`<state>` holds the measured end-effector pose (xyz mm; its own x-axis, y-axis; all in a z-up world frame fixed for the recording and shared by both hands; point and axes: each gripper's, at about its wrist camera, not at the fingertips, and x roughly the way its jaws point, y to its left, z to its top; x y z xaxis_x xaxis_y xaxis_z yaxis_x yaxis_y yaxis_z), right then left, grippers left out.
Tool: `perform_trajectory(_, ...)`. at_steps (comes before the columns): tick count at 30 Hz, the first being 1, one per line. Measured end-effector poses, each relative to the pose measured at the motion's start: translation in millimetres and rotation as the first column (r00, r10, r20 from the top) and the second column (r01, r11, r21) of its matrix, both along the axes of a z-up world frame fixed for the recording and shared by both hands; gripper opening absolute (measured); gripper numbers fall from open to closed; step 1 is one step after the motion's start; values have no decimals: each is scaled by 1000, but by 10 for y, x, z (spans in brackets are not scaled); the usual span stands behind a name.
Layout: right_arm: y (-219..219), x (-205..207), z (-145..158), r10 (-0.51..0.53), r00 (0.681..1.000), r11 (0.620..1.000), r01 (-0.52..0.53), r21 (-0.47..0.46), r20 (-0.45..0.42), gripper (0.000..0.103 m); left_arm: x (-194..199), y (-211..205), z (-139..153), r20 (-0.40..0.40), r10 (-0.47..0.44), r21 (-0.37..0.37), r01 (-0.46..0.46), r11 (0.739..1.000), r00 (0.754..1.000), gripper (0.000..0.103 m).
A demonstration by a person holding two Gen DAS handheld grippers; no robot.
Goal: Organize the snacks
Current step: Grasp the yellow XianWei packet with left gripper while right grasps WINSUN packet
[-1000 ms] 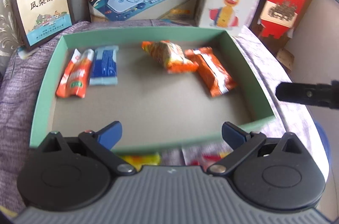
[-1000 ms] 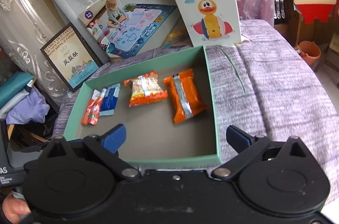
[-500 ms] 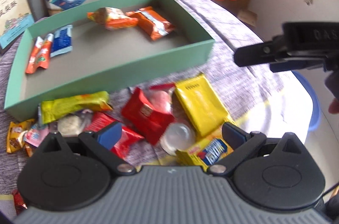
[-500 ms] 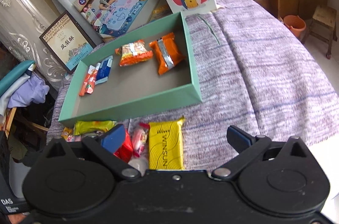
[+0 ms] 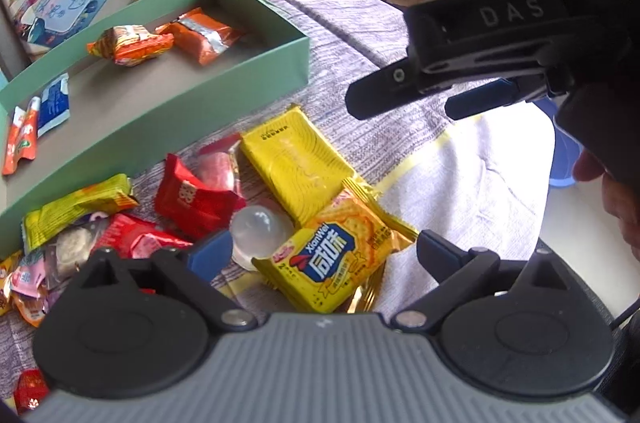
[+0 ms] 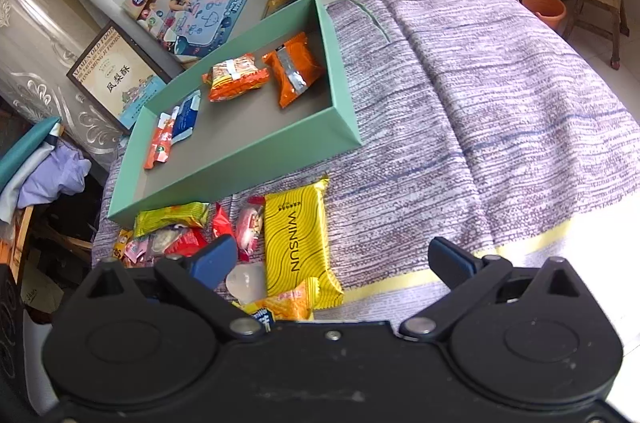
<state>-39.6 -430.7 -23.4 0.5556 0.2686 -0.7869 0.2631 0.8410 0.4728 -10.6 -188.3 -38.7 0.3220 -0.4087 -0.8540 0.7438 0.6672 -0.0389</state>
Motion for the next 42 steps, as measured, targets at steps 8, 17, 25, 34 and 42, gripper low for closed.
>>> perform_trajectory(8, -45, -54, -90, -12, 1000, 1000, 12, 23, -14, 103, -63, -55, -105, -17, -43, 37, 43, 998, 999, 76)
perform_trajectory(17, -23, -85, -152, -4, 1000, 1000, 4, 29, -21, 103, -149, -24, -51, -13, -62, 43, 63, 997, 998, 47)
perform_trajectory(25, -39, -104, -167, -9, 1000, 999, 10, 36, -25, 103, -92, -245, -157, 60, -151, 151, 140, 978, 987, 68)
perform_trajectory(34, -67, -103, -212, -26, 999, 999, 27, 29, -27, 103, -214, -87, -97, 16, -80, 82, 78, 994, 997, 48)
perform_trajectory(42, 173, 115, -272, 36, 998, 999, -36, 9, -45, 103, -7, 443, -107, -42, 109, 91, -104, 990, 993, 46)
